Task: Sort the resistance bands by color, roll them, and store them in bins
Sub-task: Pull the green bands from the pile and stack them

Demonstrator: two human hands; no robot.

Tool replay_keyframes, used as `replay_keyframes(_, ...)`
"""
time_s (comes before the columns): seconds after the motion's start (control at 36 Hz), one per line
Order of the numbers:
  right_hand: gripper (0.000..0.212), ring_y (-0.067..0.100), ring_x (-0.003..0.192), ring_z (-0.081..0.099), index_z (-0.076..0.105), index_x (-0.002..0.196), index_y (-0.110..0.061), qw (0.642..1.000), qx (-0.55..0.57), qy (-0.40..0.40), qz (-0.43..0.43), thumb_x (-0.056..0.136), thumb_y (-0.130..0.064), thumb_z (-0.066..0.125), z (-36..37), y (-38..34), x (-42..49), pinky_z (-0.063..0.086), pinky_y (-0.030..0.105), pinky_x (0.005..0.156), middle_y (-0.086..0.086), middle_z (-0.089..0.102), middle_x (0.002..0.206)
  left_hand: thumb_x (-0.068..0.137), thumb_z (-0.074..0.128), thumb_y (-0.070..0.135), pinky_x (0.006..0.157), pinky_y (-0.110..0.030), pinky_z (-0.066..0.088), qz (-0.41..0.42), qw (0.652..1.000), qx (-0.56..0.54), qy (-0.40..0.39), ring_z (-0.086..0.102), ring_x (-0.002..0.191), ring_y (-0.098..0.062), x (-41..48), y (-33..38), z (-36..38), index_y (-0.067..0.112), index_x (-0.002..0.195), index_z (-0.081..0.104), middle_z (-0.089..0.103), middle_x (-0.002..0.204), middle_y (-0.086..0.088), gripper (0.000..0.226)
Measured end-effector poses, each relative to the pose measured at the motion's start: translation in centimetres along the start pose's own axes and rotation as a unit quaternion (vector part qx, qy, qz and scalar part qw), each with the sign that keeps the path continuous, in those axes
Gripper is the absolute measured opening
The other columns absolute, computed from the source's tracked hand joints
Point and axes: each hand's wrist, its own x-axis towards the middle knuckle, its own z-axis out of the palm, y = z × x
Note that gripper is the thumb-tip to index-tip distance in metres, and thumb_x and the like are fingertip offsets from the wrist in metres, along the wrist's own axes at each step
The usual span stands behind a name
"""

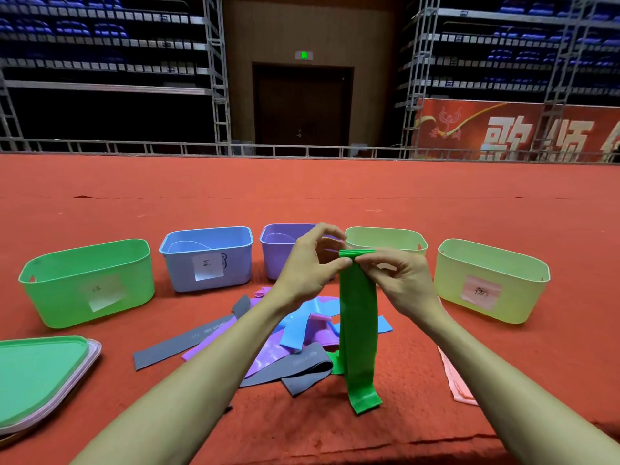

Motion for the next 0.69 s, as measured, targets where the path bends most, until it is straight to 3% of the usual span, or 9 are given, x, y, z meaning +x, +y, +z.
replay_keyframes(0.08, 0.022, -0.007, 0.078, 0.066, 0.074, 0.093, -0.014, 1.0, -0.027, 0.012, -0.006, 0.082, 0.004, 0.068, -0.1, 0.1, 0.5, 0.051, 0.01, 0.066, -0.008, 0.071, 0.085, 0.085, 0.063, -0.005, 0.086, -0.047, 0.054, -0.004, 0.999, -0.007, -0.032, 0.067, 0.085, -0.021, -0.5, -1.2, 0.3, 0.027, 0.117, 0.039, 0.067, 0.092, -0.014, 0.052)
replay_keyframes(0.25, 0.017, -0.012, 0.076, 0.063, 0.075, 0.092, -0.006, 0.997, -0.065, 0.049, -0.008, 0.081, 0.005, 0.07, -0.6, 0.2, 1.6, 0.047, 0.007, 0.07, -0.005, 0.07, 0.088, 0.081, 0.063, 0.002, 0.083, -0.048, 0.056, 0.013, 0.994, 0.056, -0.089, 0.067, 0.082, -0.038, -2.5, -4.2, 1.2, 0.05, 0.136, 0.016, 0.068, 0.088, -0.021, 0.087)
replay_keyframes(0.36, 0.016, -0.007, 0.078, 0.064, 0.075, 0.093, -0.006, 0.996, -0.073, 0.051, -0.004, 0.081, 0.003, 0.069, -0.9, 0.3, 2.1, 0.049, 0.011, 0.074, 0.001, 0.072, 0.091, 0.082, 0.061, -0.005, 0.083, -0.042, 0.057, 0.01, 0.993, 0.056, -0.106, 0.066, 0.086, -0.028, -3.7, -5.3, 1.9, 0.058, 0.136, 0.018, 0.066, 0.103, -0.011, 0.093)
replay_keyframes(0.5, 0.016, -0.007, 0.078, 0.064, 0.075, 0.093, -0.003, 0.995, -0.079, 0.061, -0.01, 0.081, 0.005, 0.068, -1.3, -0.2, 2.9, 0.05, 0.012, 0.075, 0.002, 0.071, 0.094, 0.083, 0.063, -0.001, 0.078, -0.056, 0.055, -0.016, 0.988, 0.078, -0.136, 0.065, 0.079, -0.025, -4.7, -6.6, 2.9, 0.061, 0.135, 0.022, 0.064, 0.103, -0.003, 0.091)
replay_keyframes(0.69, 0.018, -0.007, 0.076, 0.064, 0.074, 0.095, -0.006, 0.993, -0.092, 0.072, -0.013, 0.081, 0.003, 0.069, -2.4, -0.8, 4.3, 0.055, 0.021, 0.074, 0.0, 0.071, 0.093, 0.083, 0.063, -0.005, 0.078, -0.031, 0.054, -0.047, 0.986, 0.047, -0.15, 0.063, 0.077, -0.009, -6.2, -8.1, 4.1, 0.061, 0.14, 0.013, 0.065, 0.099, 0.01, 0.101)
